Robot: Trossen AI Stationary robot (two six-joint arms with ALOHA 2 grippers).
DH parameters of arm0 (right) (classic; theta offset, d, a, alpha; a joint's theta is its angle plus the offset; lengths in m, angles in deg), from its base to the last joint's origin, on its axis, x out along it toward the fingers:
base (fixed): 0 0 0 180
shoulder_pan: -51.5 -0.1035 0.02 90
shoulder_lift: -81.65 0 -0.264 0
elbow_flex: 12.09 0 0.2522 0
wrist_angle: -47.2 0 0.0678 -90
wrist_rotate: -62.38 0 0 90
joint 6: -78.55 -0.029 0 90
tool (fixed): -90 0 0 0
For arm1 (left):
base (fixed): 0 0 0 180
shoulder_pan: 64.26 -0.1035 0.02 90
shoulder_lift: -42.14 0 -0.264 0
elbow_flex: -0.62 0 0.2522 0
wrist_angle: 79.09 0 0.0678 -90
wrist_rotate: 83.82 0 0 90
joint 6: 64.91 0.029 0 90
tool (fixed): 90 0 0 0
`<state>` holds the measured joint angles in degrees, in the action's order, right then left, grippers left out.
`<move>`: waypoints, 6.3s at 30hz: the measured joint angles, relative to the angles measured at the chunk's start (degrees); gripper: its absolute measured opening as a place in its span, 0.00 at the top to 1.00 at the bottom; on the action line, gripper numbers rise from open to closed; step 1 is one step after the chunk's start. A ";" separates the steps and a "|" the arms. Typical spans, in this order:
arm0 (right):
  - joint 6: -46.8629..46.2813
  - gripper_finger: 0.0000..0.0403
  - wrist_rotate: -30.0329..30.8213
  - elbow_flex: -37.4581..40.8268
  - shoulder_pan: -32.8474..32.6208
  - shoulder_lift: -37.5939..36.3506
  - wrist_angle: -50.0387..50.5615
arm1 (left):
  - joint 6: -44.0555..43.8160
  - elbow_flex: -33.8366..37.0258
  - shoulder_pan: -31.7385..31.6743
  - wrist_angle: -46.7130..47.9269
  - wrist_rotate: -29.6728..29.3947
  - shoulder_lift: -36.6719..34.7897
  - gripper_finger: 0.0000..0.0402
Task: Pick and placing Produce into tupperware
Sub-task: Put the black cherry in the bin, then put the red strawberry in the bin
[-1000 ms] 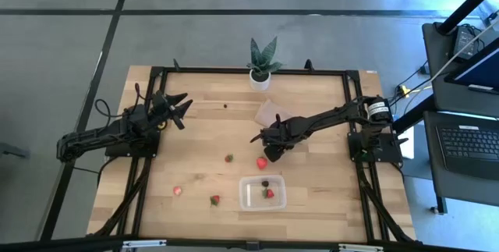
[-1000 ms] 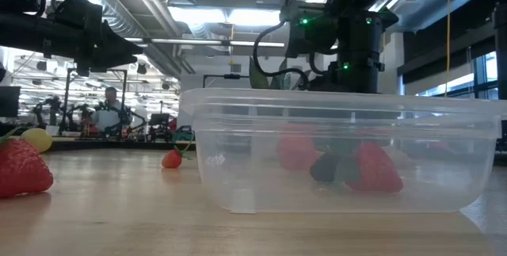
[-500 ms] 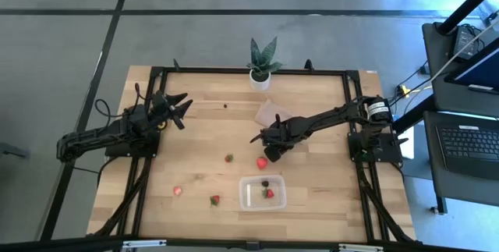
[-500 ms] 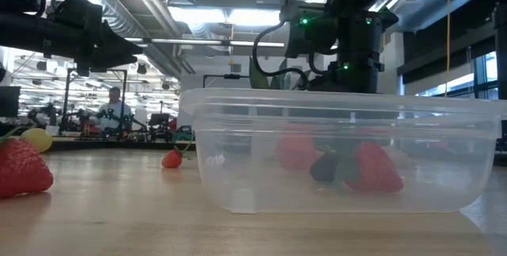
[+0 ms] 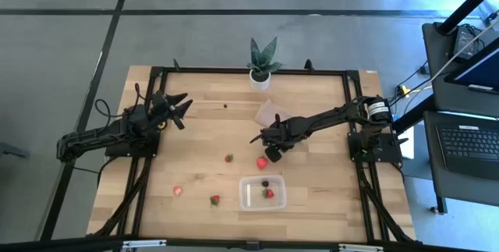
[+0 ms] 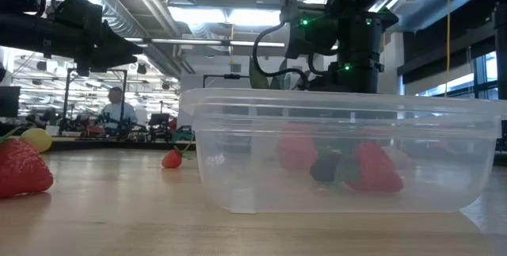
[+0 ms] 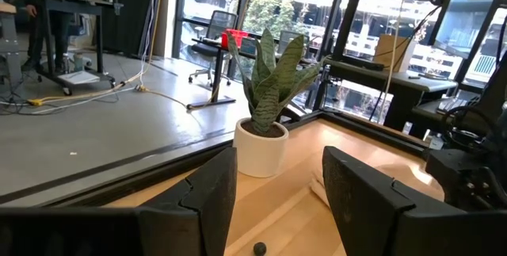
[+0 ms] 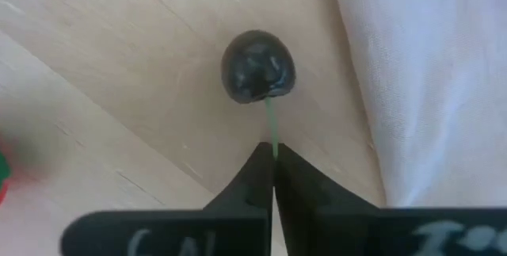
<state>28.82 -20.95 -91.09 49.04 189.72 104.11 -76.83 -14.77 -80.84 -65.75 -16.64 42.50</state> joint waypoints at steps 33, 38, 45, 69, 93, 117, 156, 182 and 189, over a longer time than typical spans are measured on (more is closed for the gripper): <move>4.34 1.00 -4.52 -18.04 -16.08 -15.05 -1.30 | 0.02 0.01 0.00 -0.04 -0.02 0.00 0.56; -1.10 1.00 -6.10 -20.41 -22.01 -11.82 -1.44 | 0.02 0.01 -0.02 -0.04 -0.02 0.00 0.56; -4.03 1.00 -6.69 -20.33 -25.91 -2.55 -2.08 | 0.02 0.01 -0.02 -0.04 0.00 0.00 0.56; 0.59 0.96 -6.57 -20.33 -25.83 7.54 -0.51 | 0.00 0.00 -0.01 -0.01 -0.01 0.00 0.56; 4.88 0.25 -13.18 -27.02 -21.59 6.91 6.61 | -0.04 0.01 -0.02 0.00 -0.01 0.00 0.56; -7.24 0.23 6.79 -46.01 -10.58 7.80 27.08 | -0.13 0.01 -0.02 -0.02 0.00 0.00 0.56; 0.68 0.23 10.71 -45.90 -10.51 15.90 35.88 | -1.52 0.01 -0.01 0.00 0.00 0.00 0.56; -8.53 0.23 3.27 -13.19 -10.17 -7.26 1.21 | -4.03 0.00 -0.02 0.13 -0.02 0.01 0.56; -10.70 0.23 3.28 -12.41 -10.24 -7.26 -0.12 | -4.04 0.01 -0.01 0.13 -0.02 0.02 0.56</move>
<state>18.12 -17.68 -103.50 38.80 182.47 104.00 -80.88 -14.77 -80.85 -65.62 -16.67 42.53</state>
